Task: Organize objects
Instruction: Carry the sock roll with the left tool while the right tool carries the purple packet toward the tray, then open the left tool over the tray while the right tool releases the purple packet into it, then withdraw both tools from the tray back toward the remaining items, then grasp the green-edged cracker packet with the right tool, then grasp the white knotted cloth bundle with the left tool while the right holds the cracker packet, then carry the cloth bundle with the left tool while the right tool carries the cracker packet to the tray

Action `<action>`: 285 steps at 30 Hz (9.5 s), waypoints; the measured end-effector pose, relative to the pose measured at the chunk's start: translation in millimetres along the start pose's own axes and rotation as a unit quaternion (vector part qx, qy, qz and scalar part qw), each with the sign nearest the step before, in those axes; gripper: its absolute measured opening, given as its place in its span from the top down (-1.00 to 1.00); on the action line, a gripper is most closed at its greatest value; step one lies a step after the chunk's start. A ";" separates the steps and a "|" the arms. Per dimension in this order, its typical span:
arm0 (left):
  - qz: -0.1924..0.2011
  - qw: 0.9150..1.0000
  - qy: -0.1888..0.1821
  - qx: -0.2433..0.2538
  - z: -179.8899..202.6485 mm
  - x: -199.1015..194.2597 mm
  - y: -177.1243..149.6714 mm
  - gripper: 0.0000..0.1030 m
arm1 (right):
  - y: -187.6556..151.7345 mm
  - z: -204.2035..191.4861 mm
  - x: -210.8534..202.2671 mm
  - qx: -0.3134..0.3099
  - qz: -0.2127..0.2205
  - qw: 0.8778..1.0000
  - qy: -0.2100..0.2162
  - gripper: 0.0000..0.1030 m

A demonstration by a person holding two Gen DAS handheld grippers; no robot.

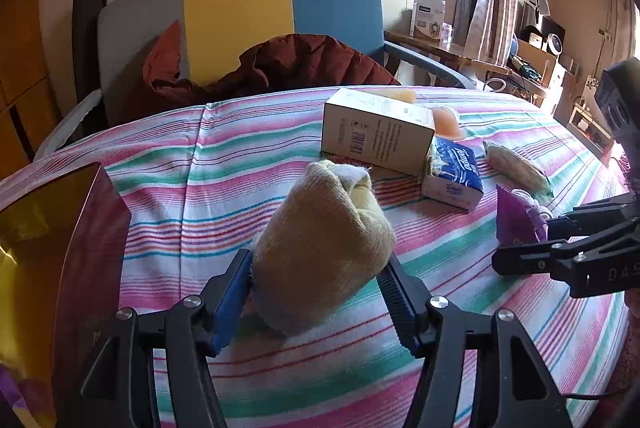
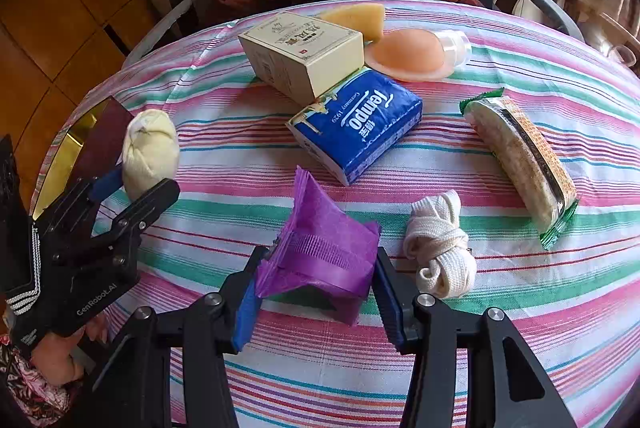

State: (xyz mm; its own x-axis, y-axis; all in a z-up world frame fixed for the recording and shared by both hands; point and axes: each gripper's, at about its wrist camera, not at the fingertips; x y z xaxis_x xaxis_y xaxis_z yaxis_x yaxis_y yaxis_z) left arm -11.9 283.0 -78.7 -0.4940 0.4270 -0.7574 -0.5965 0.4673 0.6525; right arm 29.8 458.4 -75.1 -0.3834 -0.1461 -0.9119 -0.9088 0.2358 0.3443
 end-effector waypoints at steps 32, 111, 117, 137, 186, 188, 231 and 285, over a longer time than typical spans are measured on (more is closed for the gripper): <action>0.049 0.988 -0.055 -0.138 -73.4 -125.3 -49.9 -0.23 | -9.0 -31.0 -9.5 -0.059 0.049 0.997 -0.003 0.01; 0.039 0.921 0.045 -0.386 -240.6 -178.1 -90.8 -0.27 | -66.3 -303.6 -5.4 -0.304 0.074 0.941 0.125 -0.33; 0.027 0.925 0.040 -0.376 -233.0 -172.9 -90.0 -0.27 | -66.3 -291.9 -11.6 -0.283 0.086 0.948 0.119 -0.45; 0.014 0.969 -0.022 -0.246 -156.5 -160.7 -68.2 -0.27 | -44.6 -143.3 -13.1 -0.103 0.041 0.994 -0.002 -0.68; -0.100 0.988 -0.112 -0.032 13.3 -104.6 -55.7 -0.27 | 45.8 120.7 4.3 0.049 0.047 0.992 -0.103 -0.37; -0.101 0.988 -0.117 -0.028 18.7 -99.7 -50.8 -0.27 | 45.7 118.0 4.0 0.043 0.045 0.993 -0.104 -0.12; -0.093 0.985 -0.114 0.085 149.5 54.0 47.2 0.26 | 30.9 147.6 -15.7 0.116 -0.007 0.980 -0.161 0.12; 0.002 0.992 -0.113 -0.053 -4.1 -79.3 -43.7 0.35 | 7.6 -9.9 -5.8 -0.177 0.077 0.981 0.004 0.13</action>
State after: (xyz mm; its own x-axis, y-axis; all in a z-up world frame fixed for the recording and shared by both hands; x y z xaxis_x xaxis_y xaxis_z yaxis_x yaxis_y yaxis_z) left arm 50.8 225.5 -47.2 -0.3489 0.5972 -0.7222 -0.6639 0.3864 0.6402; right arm 23.5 451.5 -65.0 -0.5212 -0.1425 -0.8415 -0.8394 -0.0925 0.5355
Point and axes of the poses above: each gripper's, at about its wrist camera, not at the fingertips, and x roughly the way its jaws point, z to its right, y to its top, and after that the axes turned 6 degrees about -z, right-handed
